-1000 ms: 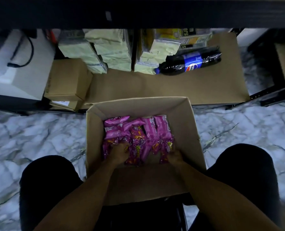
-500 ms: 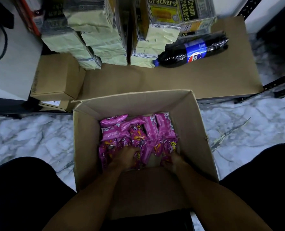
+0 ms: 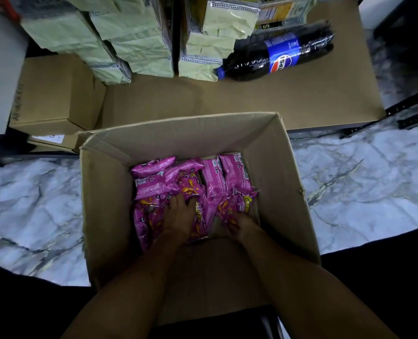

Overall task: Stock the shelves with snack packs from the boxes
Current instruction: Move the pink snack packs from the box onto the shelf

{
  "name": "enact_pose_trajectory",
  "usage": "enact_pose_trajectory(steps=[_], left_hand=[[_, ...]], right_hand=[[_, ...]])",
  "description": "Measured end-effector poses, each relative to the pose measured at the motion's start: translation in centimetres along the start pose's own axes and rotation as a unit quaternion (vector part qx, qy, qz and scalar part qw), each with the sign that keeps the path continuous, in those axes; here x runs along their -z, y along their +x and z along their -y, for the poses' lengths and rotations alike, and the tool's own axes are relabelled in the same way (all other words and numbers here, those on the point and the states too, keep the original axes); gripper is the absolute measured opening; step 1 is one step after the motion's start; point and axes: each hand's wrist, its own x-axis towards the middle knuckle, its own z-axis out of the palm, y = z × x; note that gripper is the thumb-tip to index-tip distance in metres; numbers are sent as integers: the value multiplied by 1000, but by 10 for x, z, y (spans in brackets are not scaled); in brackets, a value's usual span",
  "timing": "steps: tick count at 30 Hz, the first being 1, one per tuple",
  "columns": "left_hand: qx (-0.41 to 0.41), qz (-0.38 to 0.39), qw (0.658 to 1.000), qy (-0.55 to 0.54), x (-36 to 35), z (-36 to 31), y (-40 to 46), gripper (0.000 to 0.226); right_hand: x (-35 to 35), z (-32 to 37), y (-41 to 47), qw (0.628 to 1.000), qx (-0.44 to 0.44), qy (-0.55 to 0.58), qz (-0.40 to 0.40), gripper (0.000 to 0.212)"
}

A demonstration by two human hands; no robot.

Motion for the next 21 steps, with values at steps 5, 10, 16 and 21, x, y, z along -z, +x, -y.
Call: enact_pose_trajectory(steps=[5, 10, 16, 21], left_hand=[[-17, -22, 1000, 10, -9, -5, 10, 58], [-5, -17, 997, -76, -12, 10, 4, 52], [53, -4, 944, -327, -12, 13, -3, 34], [39, 45, 957, -282, -11, 15, -11, 54]], right_hand=[[16, -15, 60, 994, 71, -49, -72, 27], [3, -11, 21, 995, 75, 0, -73, 31], [7, -16, 24, 992, 75, 44, -94, 32], [0, -10, 21, 973, 127, 68, -181, 39]])
